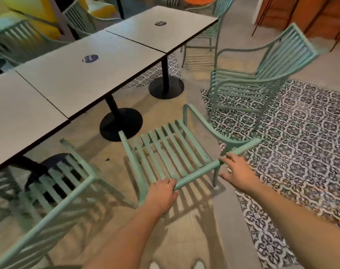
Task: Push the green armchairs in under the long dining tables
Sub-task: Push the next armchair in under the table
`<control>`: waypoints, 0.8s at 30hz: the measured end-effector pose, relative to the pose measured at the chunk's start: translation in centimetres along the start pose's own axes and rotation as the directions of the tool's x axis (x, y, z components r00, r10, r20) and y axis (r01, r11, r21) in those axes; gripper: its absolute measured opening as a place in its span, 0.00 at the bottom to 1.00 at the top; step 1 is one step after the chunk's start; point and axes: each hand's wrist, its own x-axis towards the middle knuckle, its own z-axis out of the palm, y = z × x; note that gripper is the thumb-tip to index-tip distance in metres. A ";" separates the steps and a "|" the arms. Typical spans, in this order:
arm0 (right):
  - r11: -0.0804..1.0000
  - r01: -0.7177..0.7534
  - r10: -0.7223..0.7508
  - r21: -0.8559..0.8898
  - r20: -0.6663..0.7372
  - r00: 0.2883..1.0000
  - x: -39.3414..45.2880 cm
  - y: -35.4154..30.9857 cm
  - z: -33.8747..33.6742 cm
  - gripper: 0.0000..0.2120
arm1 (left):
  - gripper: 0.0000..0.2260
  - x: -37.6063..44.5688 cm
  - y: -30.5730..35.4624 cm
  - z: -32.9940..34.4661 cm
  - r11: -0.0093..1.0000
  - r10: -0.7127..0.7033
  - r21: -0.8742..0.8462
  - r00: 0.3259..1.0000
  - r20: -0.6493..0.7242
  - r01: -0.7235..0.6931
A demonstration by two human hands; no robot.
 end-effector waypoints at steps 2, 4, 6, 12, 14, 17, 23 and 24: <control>1.000 -0.015 0.015 0.001 0.008 1.000 0.8 0.4 0.9 0.29 | 0.16 0.8 0.1 0.6 1.000 -0.011 0.001 1.000 0.028 0.011; 1.000 -0.020 0.020 0.002 0.026 0.999 1.9 0.9 1.7 0.29 | 0.17 1.8 0.1 1.3 1.000 -0.013 -0.015 0.997 0.078 0.014; 1.000 0.007 -0.007 0.003 0.045 0.999 3.0 1.8 2.3 0.29 | 0.15 2.3 0.2 1.6 0.999 -0.009 -0.045 0.997 0.081 0.013; 0.996 0.080 -0.081 0.035 0.026 0.996 5.5 3.2 2.4 0.36 | 0.15 3.8 -0.5 0.8 0.996 0.040 -0.076 0.998 0.041 -0.037; 0.997 0.082 -0.082 0.010 0.035 0.996 7.3 3.4 2.0 0.38 | 0.15 4.9 -0.8 0.0 0.997 0.047 -0.070 0.999 0.024 -0.045; 0.995 0.095 -0.094 -0.027 0.052 0.994 9.7 3.4 1.6 0.37 | 0.16 6.7 -1.3 -1.1 0.997 0.013 -0.075 1.000 0.025 -0.012; 0.990 0.139 -0.139 0.010 0.055 0.989 15.7 4.0 0.3 0.40 | 0.17 11.4 -1.9 -3.2 0.995 -0.064 -0.067 0.997 0.047 0.067; 0.989 0.144 -0.145 0.013 0.060 0.988 16.7 4.0 -0.1 0.38 | 0.17 12.3 -2.1 -3.5 0.995 -0.075 -0.059 0.996 0.051 0.078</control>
